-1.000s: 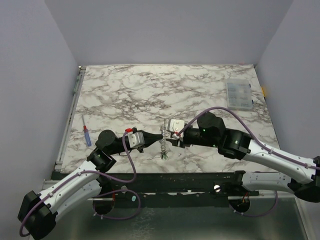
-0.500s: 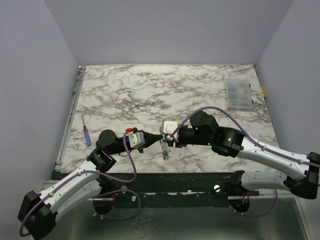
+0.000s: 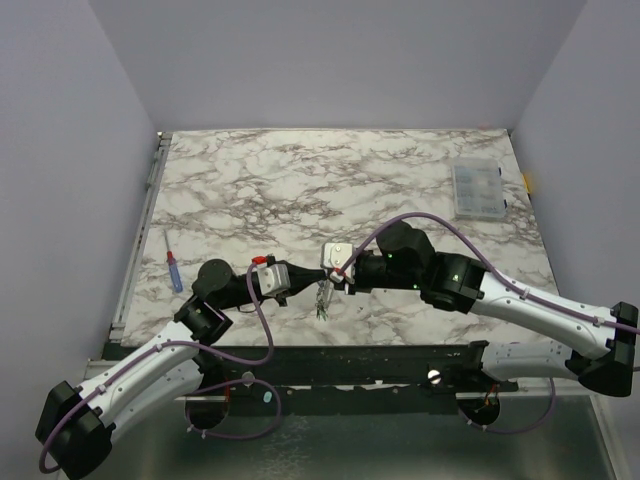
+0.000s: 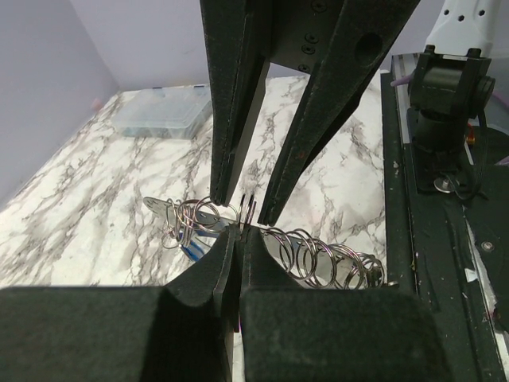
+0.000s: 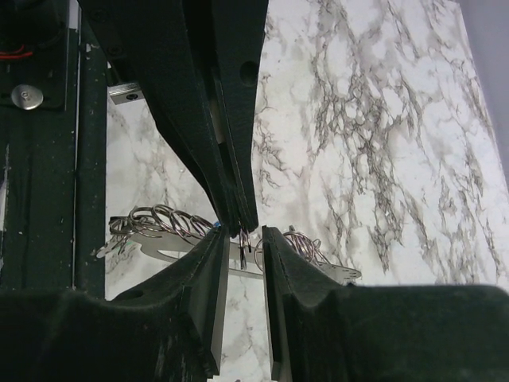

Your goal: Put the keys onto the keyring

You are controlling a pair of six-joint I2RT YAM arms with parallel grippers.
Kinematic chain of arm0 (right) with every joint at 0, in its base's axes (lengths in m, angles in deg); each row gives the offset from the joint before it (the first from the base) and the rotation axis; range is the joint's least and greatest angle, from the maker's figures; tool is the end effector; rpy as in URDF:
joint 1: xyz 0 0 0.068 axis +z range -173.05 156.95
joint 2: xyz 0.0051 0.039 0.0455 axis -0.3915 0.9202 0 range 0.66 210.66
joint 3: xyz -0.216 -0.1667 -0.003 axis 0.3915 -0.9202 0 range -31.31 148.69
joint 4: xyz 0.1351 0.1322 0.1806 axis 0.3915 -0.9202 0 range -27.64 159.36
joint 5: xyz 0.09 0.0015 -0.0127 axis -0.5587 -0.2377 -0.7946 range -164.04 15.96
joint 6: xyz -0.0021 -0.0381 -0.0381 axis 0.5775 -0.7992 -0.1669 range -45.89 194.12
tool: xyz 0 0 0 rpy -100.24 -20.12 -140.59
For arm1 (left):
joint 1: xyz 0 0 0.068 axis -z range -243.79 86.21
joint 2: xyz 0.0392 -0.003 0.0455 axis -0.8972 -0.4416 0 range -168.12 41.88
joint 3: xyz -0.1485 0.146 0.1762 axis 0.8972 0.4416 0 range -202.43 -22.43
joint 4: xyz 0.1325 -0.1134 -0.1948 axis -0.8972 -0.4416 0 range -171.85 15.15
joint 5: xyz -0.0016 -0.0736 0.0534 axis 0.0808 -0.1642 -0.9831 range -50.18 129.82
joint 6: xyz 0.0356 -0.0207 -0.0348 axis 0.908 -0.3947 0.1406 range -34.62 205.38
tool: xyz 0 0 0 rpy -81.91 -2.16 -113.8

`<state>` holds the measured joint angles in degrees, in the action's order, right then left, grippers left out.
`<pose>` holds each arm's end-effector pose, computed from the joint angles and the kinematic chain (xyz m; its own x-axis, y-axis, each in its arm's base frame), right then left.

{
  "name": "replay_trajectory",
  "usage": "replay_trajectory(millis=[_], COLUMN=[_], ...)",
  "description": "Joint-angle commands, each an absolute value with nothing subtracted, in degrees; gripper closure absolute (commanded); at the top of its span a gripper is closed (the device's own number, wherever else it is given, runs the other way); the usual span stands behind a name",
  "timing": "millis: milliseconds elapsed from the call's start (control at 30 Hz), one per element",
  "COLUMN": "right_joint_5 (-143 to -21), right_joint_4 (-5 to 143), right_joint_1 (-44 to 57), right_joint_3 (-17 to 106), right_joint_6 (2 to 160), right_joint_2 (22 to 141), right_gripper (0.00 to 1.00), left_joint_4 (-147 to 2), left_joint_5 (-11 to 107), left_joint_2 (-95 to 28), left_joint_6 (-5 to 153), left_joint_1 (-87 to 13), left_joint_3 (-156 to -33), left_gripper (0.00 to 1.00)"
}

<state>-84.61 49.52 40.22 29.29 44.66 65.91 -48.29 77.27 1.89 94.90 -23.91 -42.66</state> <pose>0.1102 0.2331 0.3481 0.3064 -0.4663 -0.8299 -0.9215 0.0732 -0.3814 0.1166 -0.1257 0.2689 0.2504 -0.0383 -0.9674 0.9440 0.2315 0.2352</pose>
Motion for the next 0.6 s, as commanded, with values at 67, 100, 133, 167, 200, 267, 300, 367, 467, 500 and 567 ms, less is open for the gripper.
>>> replay_trajectory(millis=[67,100,133,167,200,267,300,367,467,500,567], right_joint_5=[-83.74,-83.57,-83.35,-83.00,-82.59,-82.61,-82.79,-82.87,-82.65,-82.69,-82.69], right_joint_4=[48.85,48.83,48.73,48.63,48.62,48.70,48.70,48.36,48.22,48.32,48.46], right_joint_1=[40.24,40.30,40.25,40.25,40.21,40.15,40.19,40.17,40.16,40.15,40.15], right_joint_3=[30.99,30.96,31.00,31.00,30.96,30.76,30.76,30.87,30.71,30.51,30.15], right_joint_6=[43.75,43.79,43.73,43.64,43.55,43.53,43.61,43.70,43.97,44.03,44.14], right_joint_2=[66.55,66.51,66.37,66.20,65.96,65.58,65.57,65.67,65.69,65.74,65.95], right_gripper=[0.70,0.70,0.70,0.70,0.69,0.68,0.67,0.66,0.66,0.67,0.67], left_joint_4=[-48.39,-48.44,-48.53,-48.57,-48.57,-48.62,-48.66,-48.66,-48.66,-48.66,-48.66], left_joint_5=[78.18,78.14,78.06,77.98,78.04,78.04,78.05,78.01,77.96,77.99,78.13], left_joint_2=[2.34,2.41,2.41,2.42,2.42,2.35,2.33,2.34,2.42,2.42,2.45], left_joint_6=[95.49,95.49,95.60,95.65,95.66,95.67,95.70,95.69,95.68,95.67,95.68], left_joint_1=[-23.54,-23.54,-23.54,-23.54,-23.54,-23.55,-23.54,-23.54,-23.53,-23.54,-23.58], left_joint_3=[-44.49,-44.49,-44.49,-44.49,-44.48,-44.53,-44.57,-44.58,-44.58,-44.58,-44.62], left_gripper=[1.00,1.00,1.00,1.00,1.00,1.00,1.00,1.00,1.00,1.00,1.00])
